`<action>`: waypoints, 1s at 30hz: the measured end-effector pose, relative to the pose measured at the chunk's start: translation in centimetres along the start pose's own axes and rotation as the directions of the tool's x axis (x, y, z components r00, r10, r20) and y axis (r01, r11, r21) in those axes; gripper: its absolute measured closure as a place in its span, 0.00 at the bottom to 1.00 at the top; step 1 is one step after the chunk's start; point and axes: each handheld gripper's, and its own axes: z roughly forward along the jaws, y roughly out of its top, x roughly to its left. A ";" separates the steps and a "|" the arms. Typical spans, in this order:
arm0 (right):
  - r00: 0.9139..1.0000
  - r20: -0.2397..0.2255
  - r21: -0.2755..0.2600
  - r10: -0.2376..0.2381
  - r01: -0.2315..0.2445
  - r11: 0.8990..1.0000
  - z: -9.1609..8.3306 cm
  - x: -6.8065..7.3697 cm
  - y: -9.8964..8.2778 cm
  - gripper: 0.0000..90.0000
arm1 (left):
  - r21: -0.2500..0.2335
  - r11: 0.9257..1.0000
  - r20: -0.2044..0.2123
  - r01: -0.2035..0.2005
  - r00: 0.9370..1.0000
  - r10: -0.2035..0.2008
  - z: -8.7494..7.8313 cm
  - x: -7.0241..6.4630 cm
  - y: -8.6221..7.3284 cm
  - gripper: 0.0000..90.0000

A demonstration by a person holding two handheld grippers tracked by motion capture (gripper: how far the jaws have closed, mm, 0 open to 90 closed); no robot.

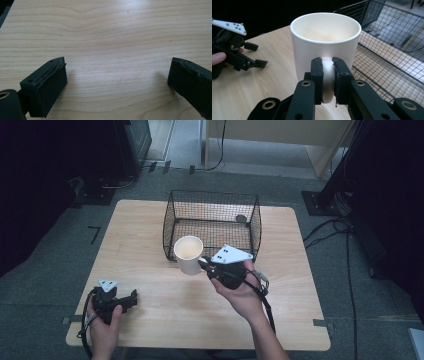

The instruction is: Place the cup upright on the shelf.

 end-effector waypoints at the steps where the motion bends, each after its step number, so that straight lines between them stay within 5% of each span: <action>1: 1.000 0.005 -0.002 0.000 0.000 1.000 -0.1 -0.2 0.2 0.89 | 0.000 1.000 0.000 -0.002 1.000 0.002 0.0 0.0 0.0 0.03; 18: 0.997 0.080 -0.017 0.009 -0.007 1.000 -0.1 -4.0 2.6 0.89 | 0.002 1.000 0.000 -0.002 1.000 0.002 0.0 0.0 0.0 0.03; 30: 0.993 0.115 -0.007 0.028 -0.027 1.000 1.9 -7.0 3.2 0.89 | 0.000 1.000 0.000 -0.002 1.000 0.002 0.0 0.0 0.0 0.03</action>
